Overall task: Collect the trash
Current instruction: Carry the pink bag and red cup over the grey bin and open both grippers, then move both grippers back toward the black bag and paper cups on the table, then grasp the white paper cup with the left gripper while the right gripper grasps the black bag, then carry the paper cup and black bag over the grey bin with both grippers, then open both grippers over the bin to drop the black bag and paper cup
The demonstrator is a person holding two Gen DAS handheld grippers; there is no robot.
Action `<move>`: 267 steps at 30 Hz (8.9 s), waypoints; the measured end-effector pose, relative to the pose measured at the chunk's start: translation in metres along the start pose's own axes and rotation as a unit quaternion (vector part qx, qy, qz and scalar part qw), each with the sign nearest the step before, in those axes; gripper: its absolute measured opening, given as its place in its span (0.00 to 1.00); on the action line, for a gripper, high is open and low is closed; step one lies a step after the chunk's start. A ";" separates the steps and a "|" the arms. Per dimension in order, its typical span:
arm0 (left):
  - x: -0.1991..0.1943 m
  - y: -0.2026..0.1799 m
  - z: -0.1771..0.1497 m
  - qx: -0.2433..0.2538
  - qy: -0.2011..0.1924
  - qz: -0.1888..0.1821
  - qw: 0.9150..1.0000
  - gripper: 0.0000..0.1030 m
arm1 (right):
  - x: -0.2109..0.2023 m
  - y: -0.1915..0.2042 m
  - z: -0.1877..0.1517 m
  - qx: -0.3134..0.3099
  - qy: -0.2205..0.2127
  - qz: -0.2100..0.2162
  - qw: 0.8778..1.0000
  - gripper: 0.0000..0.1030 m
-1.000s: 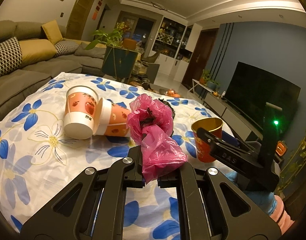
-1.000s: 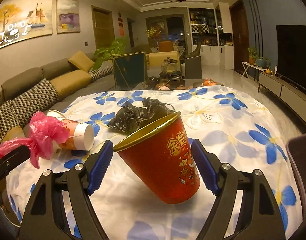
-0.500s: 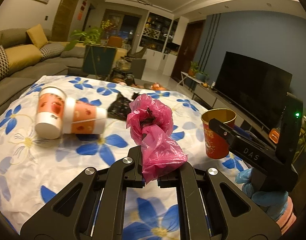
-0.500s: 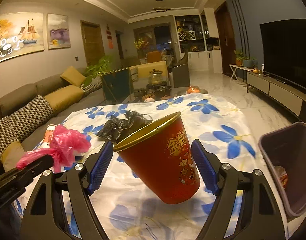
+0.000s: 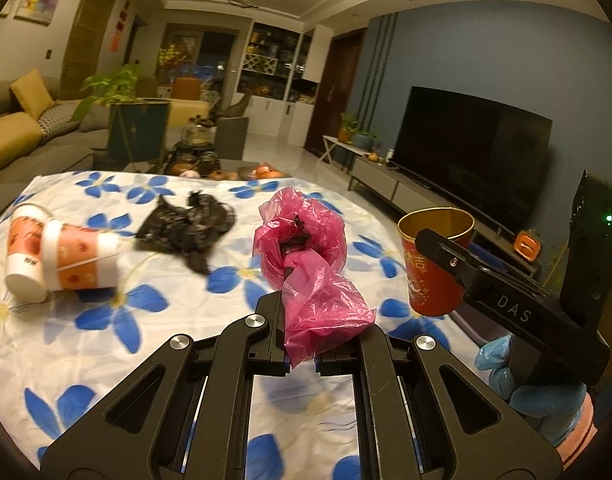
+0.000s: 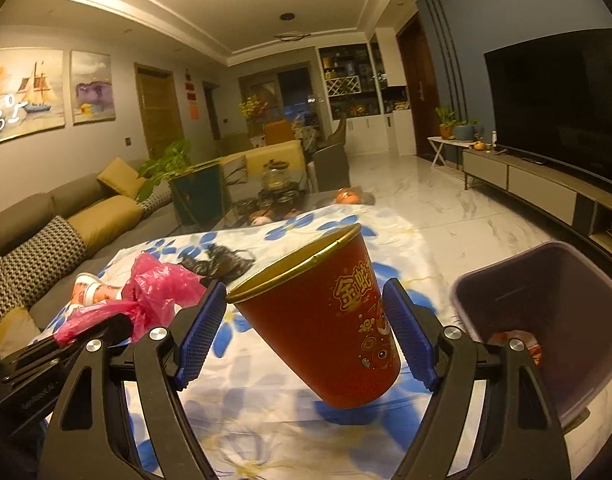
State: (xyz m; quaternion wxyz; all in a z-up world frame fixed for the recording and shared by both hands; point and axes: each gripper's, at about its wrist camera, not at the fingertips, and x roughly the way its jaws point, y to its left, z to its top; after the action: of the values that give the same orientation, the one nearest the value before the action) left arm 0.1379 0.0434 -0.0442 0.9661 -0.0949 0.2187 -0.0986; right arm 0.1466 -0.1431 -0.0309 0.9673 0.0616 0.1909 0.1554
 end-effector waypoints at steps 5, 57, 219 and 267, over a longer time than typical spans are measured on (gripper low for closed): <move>0.015 -0.026 0.004 0.019 0.004 -0.026 0.999 0.06 | -0.015 -0.026 0.007 0.011 -0.018 -0.026 0.999 0.75; 0.164 -0.196 -0.015 0.090 0.066 -0.197 0.974 0.63 | -0.063 -0.182 0.023 0.103 -0.089 -0.144 0.980 0.84; 0.046 -0.029 -0.003 0.023 0.040 -0.140 0.989 0.02 | -0.009 -0.011 0.009 0.040 -0.025 -0.065 0.997 0.25; 0.104 -0.113 -0.028 0.062 0.093 -0.201 0.973 0.02 | -0.030 -0.076 0.000 0.084 -0.036 -0.174 0.981 0.25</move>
State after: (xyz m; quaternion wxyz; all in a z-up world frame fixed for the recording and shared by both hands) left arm 0.2008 -0.0935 -0.0853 0.9062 -0.0674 0.2772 -0.3120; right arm 0.1412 -0.2244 -0.0342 0.9771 0.1140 0.1763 -0.0339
